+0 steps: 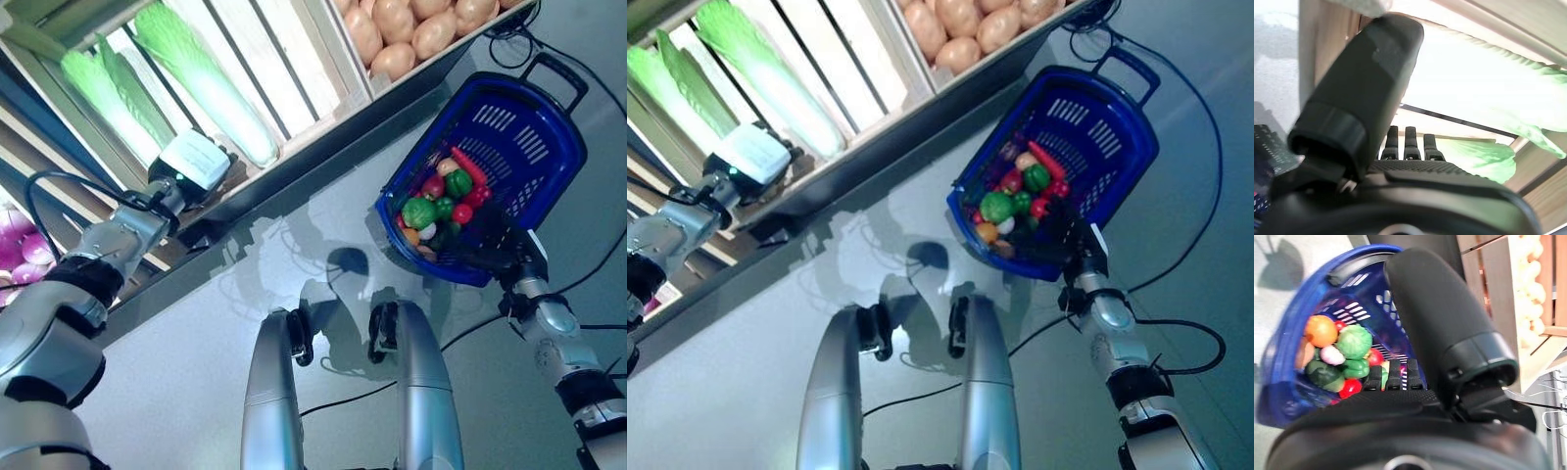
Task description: Put vegetables into the basket
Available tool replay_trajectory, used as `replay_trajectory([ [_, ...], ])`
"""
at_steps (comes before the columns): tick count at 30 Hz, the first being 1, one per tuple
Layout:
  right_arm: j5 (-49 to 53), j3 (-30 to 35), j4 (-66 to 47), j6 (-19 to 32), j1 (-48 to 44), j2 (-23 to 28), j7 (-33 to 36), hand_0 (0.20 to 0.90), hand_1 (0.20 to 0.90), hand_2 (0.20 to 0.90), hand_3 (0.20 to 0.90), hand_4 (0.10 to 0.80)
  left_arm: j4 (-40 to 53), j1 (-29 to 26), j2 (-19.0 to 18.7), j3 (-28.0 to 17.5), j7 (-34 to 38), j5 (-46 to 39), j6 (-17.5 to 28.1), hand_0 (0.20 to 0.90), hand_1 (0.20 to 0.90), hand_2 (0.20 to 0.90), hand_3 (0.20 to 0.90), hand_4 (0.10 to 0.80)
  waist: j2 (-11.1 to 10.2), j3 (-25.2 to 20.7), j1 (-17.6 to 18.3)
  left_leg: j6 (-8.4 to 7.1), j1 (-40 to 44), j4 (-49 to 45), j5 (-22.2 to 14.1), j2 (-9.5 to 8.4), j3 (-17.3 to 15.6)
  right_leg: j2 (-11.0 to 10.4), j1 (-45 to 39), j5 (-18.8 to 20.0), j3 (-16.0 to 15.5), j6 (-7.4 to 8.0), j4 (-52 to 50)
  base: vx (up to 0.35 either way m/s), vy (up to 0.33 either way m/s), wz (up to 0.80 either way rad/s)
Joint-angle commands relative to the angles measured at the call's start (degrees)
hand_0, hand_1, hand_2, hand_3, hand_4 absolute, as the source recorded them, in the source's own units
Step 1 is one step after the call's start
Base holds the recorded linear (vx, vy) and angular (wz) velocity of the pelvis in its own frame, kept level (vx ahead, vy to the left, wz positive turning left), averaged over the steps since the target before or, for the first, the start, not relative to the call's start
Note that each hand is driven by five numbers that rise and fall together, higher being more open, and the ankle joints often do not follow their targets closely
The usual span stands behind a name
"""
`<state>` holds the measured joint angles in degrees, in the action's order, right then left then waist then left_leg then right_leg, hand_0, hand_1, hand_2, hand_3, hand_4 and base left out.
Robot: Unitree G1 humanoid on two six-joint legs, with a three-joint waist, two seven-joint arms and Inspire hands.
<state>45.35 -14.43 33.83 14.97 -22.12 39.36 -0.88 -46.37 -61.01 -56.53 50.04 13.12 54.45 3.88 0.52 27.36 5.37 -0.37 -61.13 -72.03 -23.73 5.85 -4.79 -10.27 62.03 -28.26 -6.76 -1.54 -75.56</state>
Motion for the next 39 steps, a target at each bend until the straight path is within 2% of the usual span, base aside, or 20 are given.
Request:
replay_trajectory([
  [1,0.5,3.9,-5.0,6.4,1.5,5.1,2.2,0.9,0.9,0.9,0.9,0.8,-4.1,6.9,-4.7,-0.5,-3.8,0.1,-2.9,0.9,0.9,0.9,0.9,0.8,0.7,-2.3,0.5,3.38,-0.5,6.5,2.4,-1.3,-1.8,-0.7,0.1,8.5,1.1,-0.26,7.6,0.0,0.0,0.0],
  [6,1.3,4.5,-4.3,7.3,0.9,6.4,1.1,0.9,0.9,0.9,0.9,0.8,-7.1,6.9,-4.2,-0.1,-2.4,0.2,-2.3,0.9,0.9,0.9,0.9,0.8,0.8,-2.0,0.6,3.28,-2.4,5.1,2.1,-1.41,-1.5,-1.0,1.9,8.2,1.0,-0.38,6.4,-0.001,0.007,0.0],
  [14,1.5,5.9,-3.3,9.8,-1.0,6.4,3.4,0.9,0.9,0.9,0.9,0.8,-14.0,8.0,-1.7,-0.1,-5.2,0.6,-4.2,0.9,0.9,0.9,0.9,0.8,0.9,-1.3,0.5,3.61,-8.6,0.6,1.3,-1.44,-1.2,-1.4,7.7,7.3,1.2,-0.78,2.6,-0.034,-0.003,0.03],
  [19,2.1,6.2,-2.8,9.6,-1.6,6.9,2.7,0.9,0.9,0.9,0.9,0.8,-15.9,9.3,-1.3,-0.5,-6.3,-3.0,-4.6,0.9,0.9,0.9,0.9,0.8,1.1,-1.6,0.6,3.69,-8.5,1.0,1.3,-1.37,-1.6,-1.3,7.7,7.4,1.1,-0.89,2.9,0.0,0.0,0.0],
  [20,2.2,6.2,-2.6,9.6,-1.8,6.9,2.5,0.9,0.9,0.9,0.9,0.8,-16.2,9.3,-1.3,-0.5,-6.3,-3.5,-4.3,0.756,0.756,0.756,0.756,0.704,1.1,-1.7,0.6,3.72,-8.3,1.1,1.3,-1.33,-1.7,-1.3,7.6,7.3,1.1,-0.94,2.9,0.0,0.0,0.0],
  [21,2.4,6.3,-2.4,9.7,-2.0,7.1,2.1,0.9,0.9,0.9,0.9,0.8,-16.6,9.4,-1.3,-0.6,-6.3,-4.5,-3.7,0.3,0.3,0.3,0.3,0.4,1.2,-1.8,0.7,3.67,-8.0,1.2,1.3,-1.3,-1.8,-1.3,7.3,7.2,1.2,-1.01,2.9,0.0,0.0,0.0],
  [25,2.3,6.2,-1.2,9.5,-3.5,7.5,1.0,0.9,0.9,0.9,0.9,0.8,-18.3,9.8,-0.9,-0.8,-2.0,-7.7,-1.3,0.3,0.3,0.3,0.3,0.4,1.4,-2.0,0.8,3.27,-6.8,1.7,1.3,-1.19,-2.1,-1.2,6.2,6.8,1.4,-1.25,3.1,0.0,0.0,0.0],
  [30,2.1,5.7,-0.3,9.4,-4.9,7.5,0.9,0.9,0.9,0.9,0.9,0.8,-17.7,9.5,-0.7,-1.7,2.4,-8.4,-1.0,0.3,0.3,0.3,0.3,0.4,1.5,-1.9,0.4,3.1,-4.7,3.3,1.7,-0.99,-2.6,-1.0,4.2,6.9,1.4,-1.42,4.3,0.0,0.0,0.0],
  [39,3.0,5.5,-0.6,10.0,-5.3,7.5,0.9,0.9,0.9,0.9,0.9,0.8,-15.9,8.2,-1.4,-2.0,4.2,-7.9,-0.8,0.3,0.3,0.3,0.3,0.4,1.2,-1.8,0.2,3.03,-1.3,6.0,2.1,-0.92,-2.9,-0.4,1.1,7.2,1.0,-1.59,6.7,0.0,0.0,0.0],
])
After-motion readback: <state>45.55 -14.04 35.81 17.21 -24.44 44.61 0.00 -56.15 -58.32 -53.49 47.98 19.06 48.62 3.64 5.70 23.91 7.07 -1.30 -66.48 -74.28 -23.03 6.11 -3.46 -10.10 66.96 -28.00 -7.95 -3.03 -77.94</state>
